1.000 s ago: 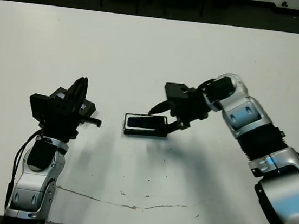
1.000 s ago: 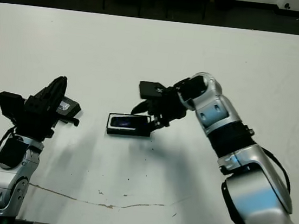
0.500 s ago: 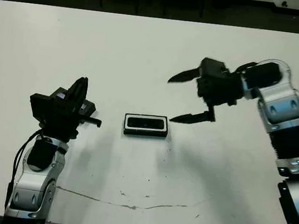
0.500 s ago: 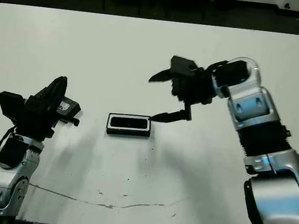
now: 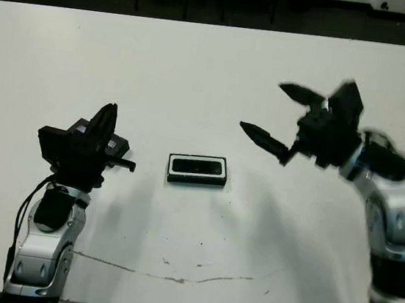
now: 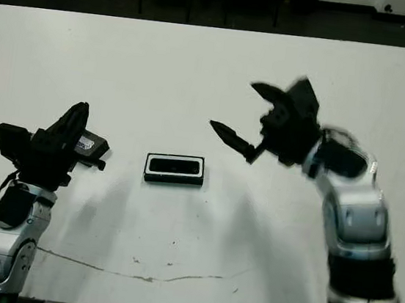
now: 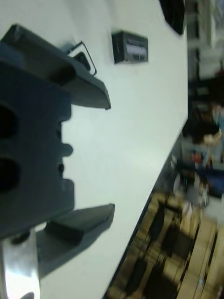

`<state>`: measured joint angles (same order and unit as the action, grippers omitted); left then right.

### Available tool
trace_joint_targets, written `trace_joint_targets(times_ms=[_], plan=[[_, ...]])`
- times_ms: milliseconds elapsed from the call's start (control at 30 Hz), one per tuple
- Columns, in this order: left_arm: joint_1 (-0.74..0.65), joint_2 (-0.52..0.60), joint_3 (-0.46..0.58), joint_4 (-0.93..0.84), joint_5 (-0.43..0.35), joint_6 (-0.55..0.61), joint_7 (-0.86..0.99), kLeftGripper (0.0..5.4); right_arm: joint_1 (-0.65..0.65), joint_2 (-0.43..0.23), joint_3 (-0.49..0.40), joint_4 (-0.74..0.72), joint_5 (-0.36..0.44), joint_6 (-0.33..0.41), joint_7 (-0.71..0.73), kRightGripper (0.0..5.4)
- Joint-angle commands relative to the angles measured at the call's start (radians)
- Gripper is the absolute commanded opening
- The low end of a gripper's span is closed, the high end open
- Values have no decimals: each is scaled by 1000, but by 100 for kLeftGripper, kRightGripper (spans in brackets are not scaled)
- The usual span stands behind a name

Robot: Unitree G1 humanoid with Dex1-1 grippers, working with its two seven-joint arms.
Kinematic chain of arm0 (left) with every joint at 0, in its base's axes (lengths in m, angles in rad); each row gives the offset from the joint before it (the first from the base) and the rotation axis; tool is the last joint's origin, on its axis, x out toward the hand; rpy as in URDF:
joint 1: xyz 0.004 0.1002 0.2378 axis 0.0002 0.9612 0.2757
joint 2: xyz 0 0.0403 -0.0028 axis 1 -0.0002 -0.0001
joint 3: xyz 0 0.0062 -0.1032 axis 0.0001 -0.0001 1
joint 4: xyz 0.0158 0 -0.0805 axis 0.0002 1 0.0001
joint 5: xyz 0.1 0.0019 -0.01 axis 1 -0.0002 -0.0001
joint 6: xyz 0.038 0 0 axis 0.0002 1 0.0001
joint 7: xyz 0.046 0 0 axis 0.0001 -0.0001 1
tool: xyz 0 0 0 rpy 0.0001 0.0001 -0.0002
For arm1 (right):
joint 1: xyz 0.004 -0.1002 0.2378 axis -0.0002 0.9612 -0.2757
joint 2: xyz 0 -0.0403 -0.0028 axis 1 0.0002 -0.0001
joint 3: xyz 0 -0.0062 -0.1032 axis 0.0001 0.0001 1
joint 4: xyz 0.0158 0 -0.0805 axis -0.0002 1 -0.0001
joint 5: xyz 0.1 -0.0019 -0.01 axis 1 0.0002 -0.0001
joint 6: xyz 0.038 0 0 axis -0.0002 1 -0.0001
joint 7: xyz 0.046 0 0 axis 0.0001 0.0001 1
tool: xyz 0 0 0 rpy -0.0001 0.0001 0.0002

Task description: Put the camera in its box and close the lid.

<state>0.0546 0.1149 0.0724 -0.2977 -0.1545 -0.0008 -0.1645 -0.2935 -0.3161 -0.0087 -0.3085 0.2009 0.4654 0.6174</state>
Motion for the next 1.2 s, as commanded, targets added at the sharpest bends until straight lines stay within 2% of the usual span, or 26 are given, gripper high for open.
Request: trace_joint_targets(times_ms=[33,267,333,400,533,633,733,867,1000,1200], plan=[[45,70,53,-55,-17,36,-36,0,80,-16,-31,-39,8,-32,-33,381],[94,236,264,-152,-139,123,-123,0,166,-57,-80,-108,26,-38,-56,254],[97,311,338,-169,-163,206,-133,0,176,-60,-86,-116,37,-33,-63,217],[102,386,396,-190,-155,270,-143,0,183,-62,-88,-121,44,-33,-69,179],[87,547,491,-77,-189,305,-275,0,185,-67,-87,-133,58,-25,-81,106],[80,678,509,17,-185,361,-380,0,183,-70,-87,-135,70,-27,-85,49],[73,782,477,75,-157,419,-454,0,177,-74,-84,-134,76,-25,-96,1],[50,878,386,123,-117,472,-534,0,172,-85,-81,-134,78,-28,-99,1],[12,964,239,152,-34,457,-623,0,162,-101,-81,-142,81,-11,-106,1],[-164,1034,-4,143,4,522,-809,0,152,-114,-84,-146,81,-9,-112,1]])
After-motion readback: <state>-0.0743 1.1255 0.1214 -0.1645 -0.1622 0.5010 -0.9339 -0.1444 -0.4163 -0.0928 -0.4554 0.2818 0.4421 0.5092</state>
